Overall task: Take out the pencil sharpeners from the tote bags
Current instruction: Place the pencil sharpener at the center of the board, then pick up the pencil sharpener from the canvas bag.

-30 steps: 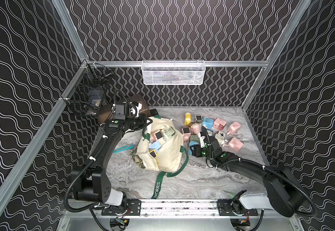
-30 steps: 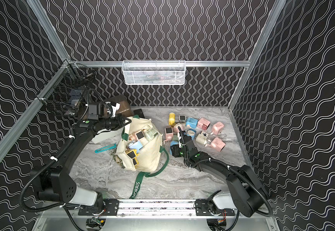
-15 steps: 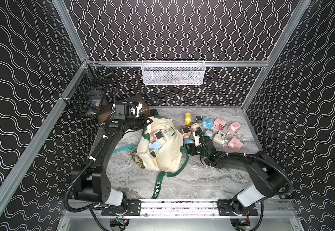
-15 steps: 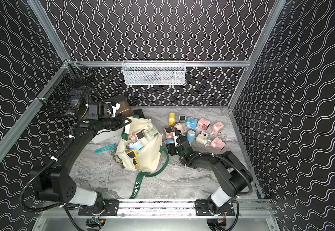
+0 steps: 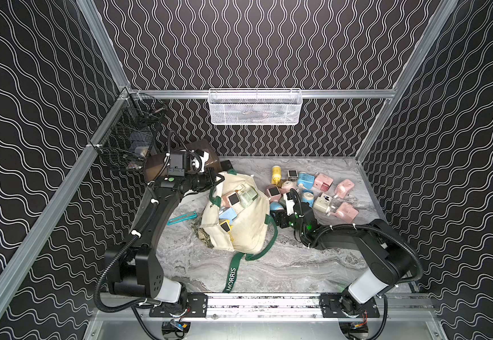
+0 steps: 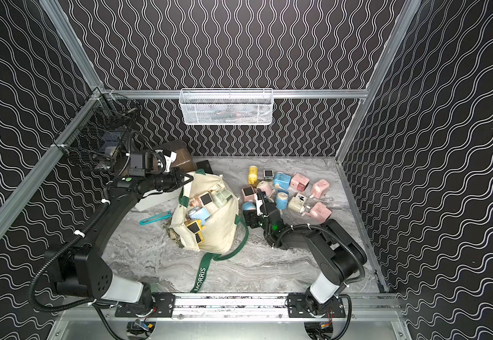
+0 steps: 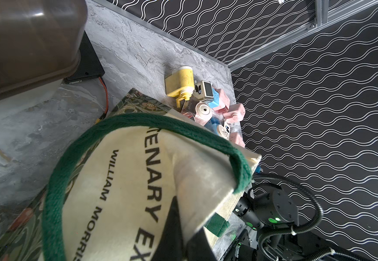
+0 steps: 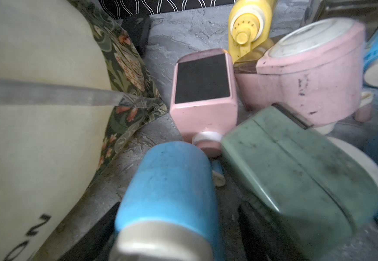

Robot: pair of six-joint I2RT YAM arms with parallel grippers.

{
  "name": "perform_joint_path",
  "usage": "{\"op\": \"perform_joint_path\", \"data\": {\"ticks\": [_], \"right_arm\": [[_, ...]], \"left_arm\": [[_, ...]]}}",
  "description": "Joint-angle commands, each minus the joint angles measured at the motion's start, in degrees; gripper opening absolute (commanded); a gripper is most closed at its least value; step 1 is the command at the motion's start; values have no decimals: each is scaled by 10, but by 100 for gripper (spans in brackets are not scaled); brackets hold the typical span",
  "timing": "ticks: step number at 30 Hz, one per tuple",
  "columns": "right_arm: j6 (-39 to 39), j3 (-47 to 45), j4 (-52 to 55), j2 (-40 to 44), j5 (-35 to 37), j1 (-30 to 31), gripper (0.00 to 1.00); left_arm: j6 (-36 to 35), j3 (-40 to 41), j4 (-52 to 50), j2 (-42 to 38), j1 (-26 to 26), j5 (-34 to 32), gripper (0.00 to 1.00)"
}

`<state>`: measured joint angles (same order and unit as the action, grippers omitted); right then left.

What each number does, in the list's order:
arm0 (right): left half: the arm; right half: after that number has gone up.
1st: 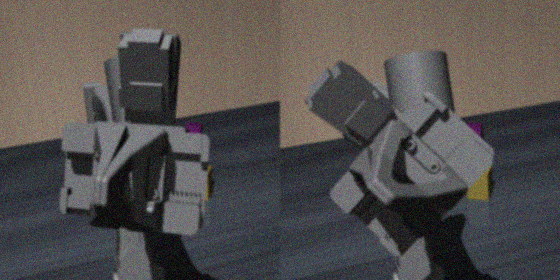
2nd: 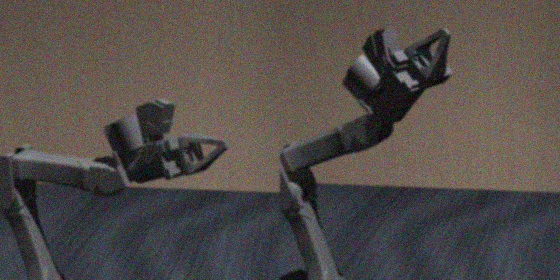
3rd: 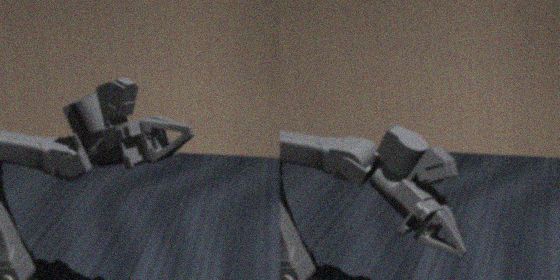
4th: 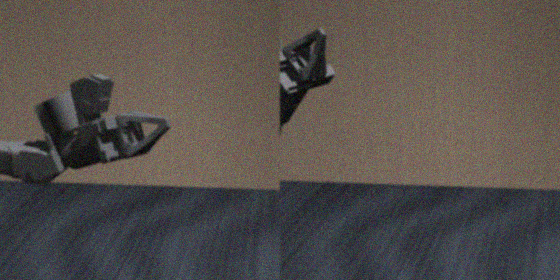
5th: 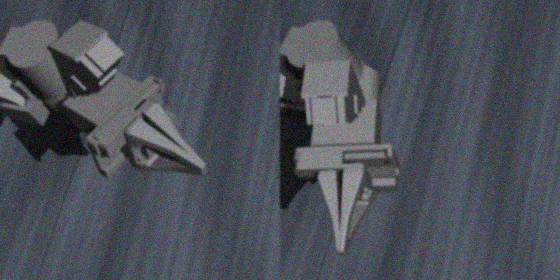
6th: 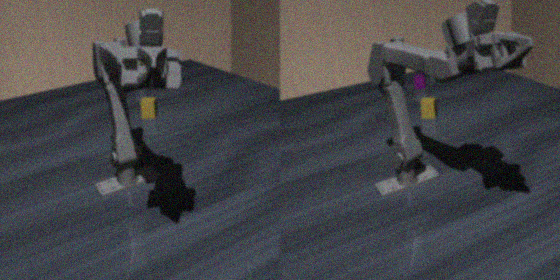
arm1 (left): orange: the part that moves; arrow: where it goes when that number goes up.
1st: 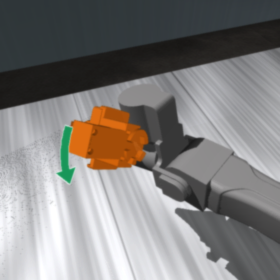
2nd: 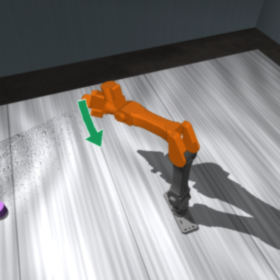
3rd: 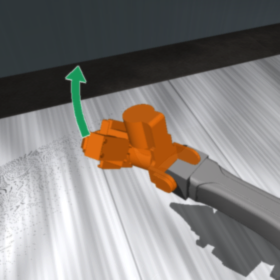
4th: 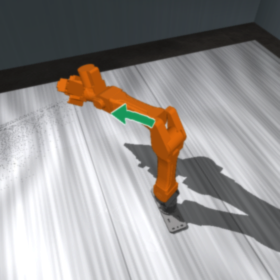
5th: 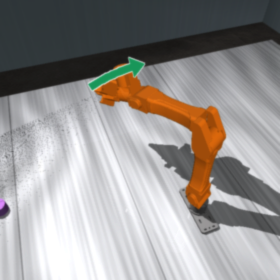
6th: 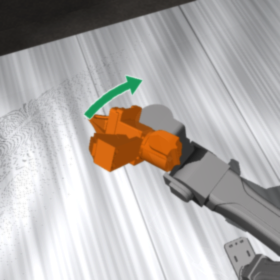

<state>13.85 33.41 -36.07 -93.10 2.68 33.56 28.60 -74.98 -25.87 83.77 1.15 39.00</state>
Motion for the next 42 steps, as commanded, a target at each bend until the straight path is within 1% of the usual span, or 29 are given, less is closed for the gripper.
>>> {"op": "perform_joint_path", "data": {"ticks": [1, 4, 11, 16, 20, 23, 24, 25, 26, 28, 29, 30, 31, 34, 39, 40, 42], "right_arm": [[-3, -12, -22, 25, 4, 2, 88], [0, -20, -12, 56, 8, 3, 92], [12, -46, 17, 150, 13, 17, 93], [4, -34, 97, 231, 53, 53, 90], [41, -17, 187, 300, 90, 60, 88], [61, -9, 241, 332, 156, 60, 86], [45, -8, 243, 337, 144, 60, 84], [14, -8, 232, 342, 99, 61, 82], [5, -6, 222, 340, 55, 66, 82], [12, -5, 195, 327, -34, 74, 81], [11, 4, 189, 314, -62, 84, 79], [5, 19, 204, 300, -70, 101, 78], [-8, 35, 218, 288, -71, 120, 77], [-58, 76, 245, 244, -33, 189, 76], [-53, 151, 276, 165, 12, 233, 74], [-49, 171, 287, 145, 28, 243, 75], [-29, 212, 312, 106, 61, 254, 79]], "left_arm": [[-7, -4, 35, -7, 1, 17, 0], [-6, -4, 35, -8, 1, 18, 0], [-7, -4, 35, -7, 1, 18, 0], [-7, -4, 34, -8, 1, 17, 0], [-9, -5, 34, -8, 1, 16, 0], [-10, -7, 32, -6, 1, 15, 0], [-11, -7, 32, -7, 1, 16, 0], [-10, -8, 33, -7, 0, 18, 0], [-10, -7, 33, -7, 1, 20, 0], [-12, -8, 32, -8, 1, 20, 0], [-13, -8, 31, -8, 1, 19, 0], [-13, -7, 32, -8, 1, 20, 0], [-13, -7, 33, -7, 0, 22, 0], [-10, -10, 34, 0, 0, 28, 0], [-7, -8, 39, -3, -3, 27, 0], [-7, -8, 37, -1, -3, 26, 0], [-8, -9, 37, 0, -3, 25, 0]]}}
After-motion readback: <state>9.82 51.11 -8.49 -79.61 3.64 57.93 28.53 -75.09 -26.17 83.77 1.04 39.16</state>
